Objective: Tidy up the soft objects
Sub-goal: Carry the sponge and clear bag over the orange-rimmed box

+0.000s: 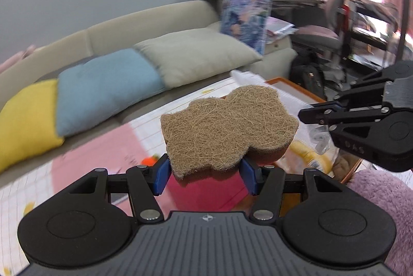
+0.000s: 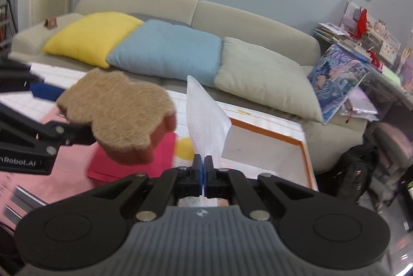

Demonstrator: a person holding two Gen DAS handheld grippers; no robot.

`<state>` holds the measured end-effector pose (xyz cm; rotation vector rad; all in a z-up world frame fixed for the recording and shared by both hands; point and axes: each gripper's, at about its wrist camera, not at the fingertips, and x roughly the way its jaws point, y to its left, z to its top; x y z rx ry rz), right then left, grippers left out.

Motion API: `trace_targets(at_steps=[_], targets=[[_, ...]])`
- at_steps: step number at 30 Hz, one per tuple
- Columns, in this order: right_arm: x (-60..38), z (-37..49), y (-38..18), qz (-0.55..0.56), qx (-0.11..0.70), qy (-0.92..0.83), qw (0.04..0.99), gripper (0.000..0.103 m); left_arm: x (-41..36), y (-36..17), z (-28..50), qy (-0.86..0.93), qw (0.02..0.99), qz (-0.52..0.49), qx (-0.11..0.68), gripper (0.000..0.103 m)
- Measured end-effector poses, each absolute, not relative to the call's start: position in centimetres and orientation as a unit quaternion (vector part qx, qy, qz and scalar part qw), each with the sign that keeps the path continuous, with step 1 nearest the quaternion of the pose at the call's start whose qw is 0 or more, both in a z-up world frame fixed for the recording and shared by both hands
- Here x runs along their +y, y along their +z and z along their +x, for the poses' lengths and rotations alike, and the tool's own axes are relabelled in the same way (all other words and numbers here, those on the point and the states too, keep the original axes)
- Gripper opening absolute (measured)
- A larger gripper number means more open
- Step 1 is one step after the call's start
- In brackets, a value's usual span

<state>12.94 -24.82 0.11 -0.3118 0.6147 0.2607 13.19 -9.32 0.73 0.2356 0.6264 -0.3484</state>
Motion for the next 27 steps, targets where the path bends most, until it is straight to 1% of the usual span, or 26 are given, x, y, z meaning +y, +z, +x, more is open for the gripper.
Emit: trace_targets(at_steps=[11,15,22,27], targets=[[-29.2,17.5,-1.0,-0.173,0.345,0.104,0.916,0.0,-15.4,-1.3,16.9,-0.218,0.905,0.185,0.313,0.065],[-30.1,20.0,-1.9,-0.175,0.372,0.107,0.905,0.0,-16.6,-2.2,18.0,-0.222,0.895,0.21,0.324,0.065],[-30.3,23.3,-3.7,-0.227,0.393,0.104,0.885,0.0,-18.6,-4.2,20.0,-0.225,0.876,0.264,0.334,0.065],[-30.6,24.9,-5.4,-0.238,0.417,0.11,0.87,0.0,-19.6,-5.5,21.1,-0.23,0.866,0.28,0.346,0.065]])
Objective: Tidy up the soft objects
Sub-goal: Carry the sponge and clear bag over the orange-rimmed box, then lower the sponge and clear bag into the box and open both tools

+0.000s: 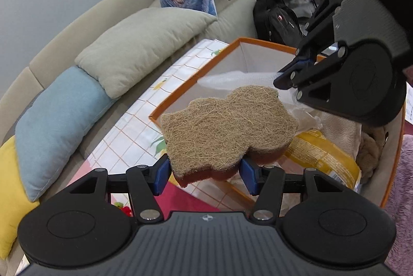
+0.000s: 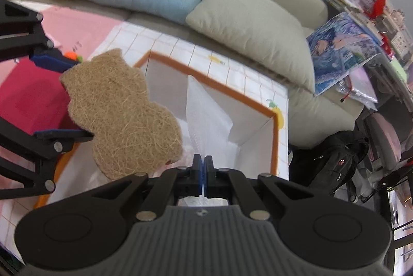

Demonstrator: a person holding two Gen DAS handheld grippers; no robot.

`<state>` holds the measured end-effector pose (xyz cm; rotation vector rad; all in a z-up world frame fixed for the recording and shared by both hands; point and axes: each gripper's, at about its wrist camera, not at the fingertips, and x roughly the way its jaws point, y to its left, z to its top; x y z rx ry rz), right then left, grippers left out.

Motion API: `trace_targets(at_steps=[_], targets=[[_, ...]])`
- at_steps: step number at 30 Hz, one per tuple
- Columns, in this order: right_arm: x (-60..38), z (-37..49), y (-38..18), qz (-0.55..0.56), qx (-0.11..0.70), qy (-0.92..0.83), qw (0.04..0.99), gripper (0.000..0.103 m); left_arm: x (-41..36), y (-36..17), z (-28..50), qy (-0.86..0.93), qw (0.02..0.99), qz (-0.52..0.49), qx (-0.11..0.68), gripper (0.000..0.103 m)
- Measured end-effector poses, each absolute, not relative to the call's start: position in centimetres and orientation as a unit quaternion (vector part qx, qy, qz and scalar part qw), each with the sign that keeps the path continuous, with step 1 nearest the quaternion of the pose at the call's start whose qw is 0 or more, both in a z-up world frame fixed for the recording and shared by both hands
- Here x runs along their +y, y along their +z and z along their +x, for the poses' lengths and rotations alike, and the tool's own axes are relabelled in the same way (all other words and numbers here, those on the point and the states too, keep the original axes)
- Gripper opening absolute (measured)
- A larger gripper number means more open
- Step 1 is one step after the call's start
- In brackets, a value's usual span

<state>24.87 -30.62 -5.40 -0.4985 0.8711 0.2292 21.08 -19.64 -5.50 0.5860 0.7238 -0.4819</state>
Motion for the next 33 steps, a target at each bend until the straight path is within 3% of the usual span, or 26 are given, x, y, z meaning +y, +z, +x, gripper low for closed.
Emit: trace_targets(at_steps=[14,28,33], targets=[[-31.3,26.3,-8.8,-0.223,0.461,0.1,0.853,0.0,-22.2,-7.5,22.7,-0.224,0.852,0.328,0.34,0.065],[-32.0,26.3,-8.7,-0.204,0.471,0.099,0.852,0.0,-23.6,-9.1,23.3,-0.249,0.84,0.338,0.345,0.065],[-31.8,26.1,-8.9,-0.203,0.474,0.103,0.851,0.002,-23.7,-9.6,23.5,-0.245,0.836,0.346,0.348,0.072]])
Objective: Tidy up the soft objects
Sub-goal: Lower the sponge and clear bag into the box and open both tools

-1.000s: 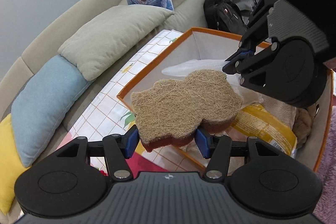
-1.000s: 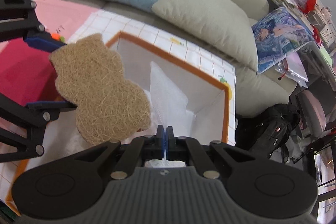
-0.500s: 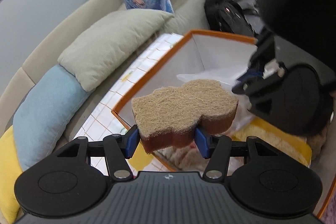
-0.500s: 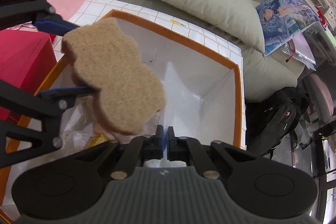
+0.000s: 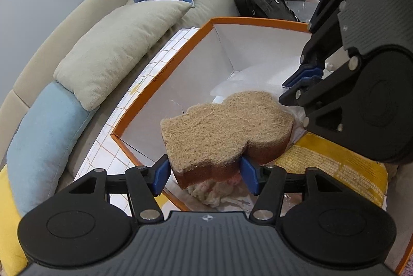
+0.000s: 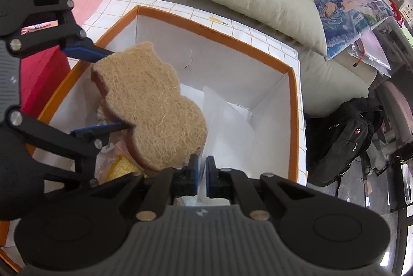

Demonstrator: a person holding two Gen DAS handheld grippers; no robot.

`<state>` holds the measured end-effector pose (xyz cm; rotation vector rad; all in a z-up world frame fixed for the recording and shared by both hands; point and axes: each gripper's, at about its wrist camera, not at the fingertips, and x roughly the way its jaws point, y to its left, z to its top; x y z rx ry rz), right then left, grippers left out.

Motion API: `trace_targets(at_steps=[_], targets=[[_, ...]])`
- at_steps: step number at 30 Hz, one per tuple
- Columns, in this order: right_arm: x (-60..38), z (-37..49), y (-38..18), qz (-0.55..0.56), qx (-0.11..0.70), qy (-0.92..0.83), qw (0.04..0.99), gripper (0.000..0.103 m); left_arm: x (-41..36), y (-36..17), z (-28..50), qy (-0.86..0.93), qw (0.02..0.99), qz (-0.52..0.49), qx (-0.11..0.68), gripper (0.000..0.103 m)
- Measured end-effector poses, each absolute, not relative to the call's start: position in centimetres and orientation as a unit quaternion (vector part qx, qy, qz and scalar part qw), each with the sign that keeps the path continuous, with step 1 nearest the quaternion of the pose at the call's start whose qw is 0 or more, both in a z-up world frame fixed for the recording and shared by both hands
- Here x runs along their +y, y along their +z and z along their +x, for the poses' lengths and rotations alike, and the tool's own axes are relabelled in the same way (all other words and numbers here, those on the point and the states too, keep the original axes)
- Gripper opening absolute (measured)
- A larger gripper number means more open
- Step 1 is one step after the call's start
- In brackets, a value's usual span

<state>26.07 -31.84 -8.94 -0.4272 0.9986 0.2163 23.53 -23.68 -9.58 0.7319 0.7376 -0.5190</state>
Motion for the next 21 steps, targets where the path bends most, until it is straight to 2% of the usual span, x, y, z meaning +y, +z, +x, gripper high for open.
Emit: trace_targets(at_steps=[3,6,7,14,20,21], targets=[[-31.7,25.8,-8.9,-0.207,0.471,0.106,0.851,0.009,-23.4,-9.5,23.4,-0.241,0.839,0.343,0.347,0.075],[-31.7,25.8,-8.7,-0.205,0.472,0.106,0.851,0.026,-23.1,-9.0,23.0,-0.242,0.845,0.335,0.34,0.08],[-31.7,25.8,-8.7,-0.205,0.473,0.104,0.851,0.028,-23.0,-8.7,22.8,-0.244,0.846,0.335,0.335,0.081],[-31.3,25.4,-7.4,-0.22,0.466,0.11,0.85,0.032,-22.3,-6.7,21.7,-0.233,0.856,0.329,0.322,0.083],[-30.6,24.2,-5.6,-0.239,0.445,0.101,0.857,0.045,-20.2,-4.5,21.0,-0.221,0.876,0.279,0.325,0.083],[-30.4,23.8,-5.2,-0.239,0.438,0.097,0.861,0.05,-19.9,-4.1,20.8,-0.22,0.88,0.272,0.323,0.083]])
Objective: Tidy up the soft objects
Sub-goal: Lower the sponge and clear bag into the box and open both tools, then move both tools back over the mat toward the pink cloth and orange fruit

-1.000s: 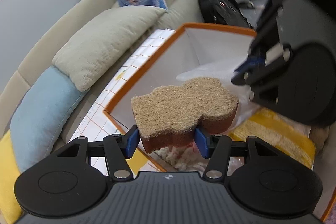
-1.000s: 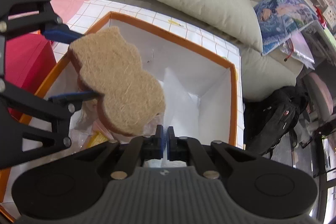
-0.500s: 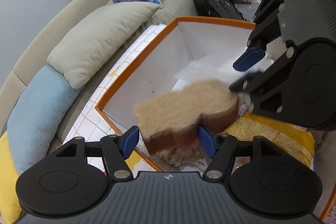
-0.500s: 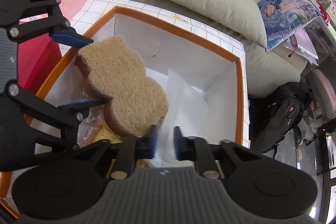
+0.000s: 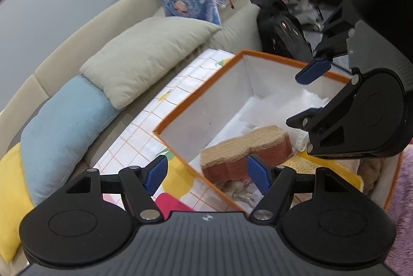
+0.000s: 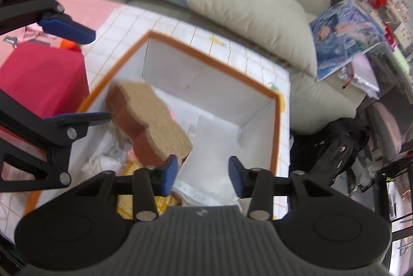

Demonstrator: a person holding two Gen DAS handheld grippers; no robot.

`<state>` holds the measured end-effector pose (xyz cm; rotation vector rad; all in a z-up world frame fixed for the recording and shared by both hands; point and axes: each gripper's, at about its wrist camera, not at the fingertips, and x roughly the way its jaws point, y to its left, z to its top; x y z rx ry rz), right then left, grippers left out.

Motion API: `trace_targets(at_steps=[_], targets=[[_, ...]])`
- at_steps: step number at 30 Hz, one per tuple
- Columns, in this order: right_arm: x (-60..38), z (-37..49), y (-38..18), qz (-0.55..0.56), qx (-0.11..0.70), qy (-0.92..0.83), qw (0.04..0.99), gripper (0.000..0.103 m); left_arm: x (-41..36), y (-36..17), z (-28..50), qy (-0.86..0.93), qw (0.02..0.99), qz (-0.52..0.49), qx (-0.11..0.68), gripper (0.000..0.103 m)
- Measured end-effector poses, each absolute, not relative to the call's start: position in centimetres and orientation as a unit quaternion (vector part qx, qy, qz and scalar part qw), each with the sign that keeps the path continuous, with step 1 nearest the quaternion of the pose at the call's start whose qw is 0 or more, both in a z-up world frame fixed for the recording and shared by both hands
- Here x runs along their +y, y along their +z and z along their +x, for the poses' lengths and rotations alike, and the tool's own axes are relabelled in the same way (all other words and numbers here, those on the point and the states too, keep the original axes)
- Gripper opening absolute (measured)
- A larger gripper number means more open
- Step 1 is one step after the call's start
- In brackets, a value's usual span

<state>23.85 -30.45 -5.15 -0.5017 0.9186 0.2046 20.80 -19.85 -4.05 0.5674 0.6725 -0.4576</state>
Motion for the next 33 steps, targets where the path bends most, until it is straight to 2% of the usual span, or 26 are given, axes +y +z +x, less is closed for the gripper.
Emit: trace_targets(at_steps=[2,14,27,33], targets=[[-30.1,23.0,-4.3,-0.238,0.422,0.087,0.87,0.055,-19.1,-3.2,20.2,-0.217,0.887,0.258,0.315,0.083],[-26.7,16.7,0.0,-0.134,0.341,0.053,0.929,0.059,-12.8,0.3,16.1,-0.173,0.928,0.173,0.28,0.083],[-19.6,12.3,-2.2,-0.105,0.339,0.099,0.93,0.06,-2.8,-2.6,11.8,-0.065,0.929,0.158,0.33,0.083],[-15.2,12.1,-2.7,-0.129,0.328,0.149,0.924,0.06,1.0,-3.7,11.6,-0.033,0.925,0.131,0.354,0.083]])
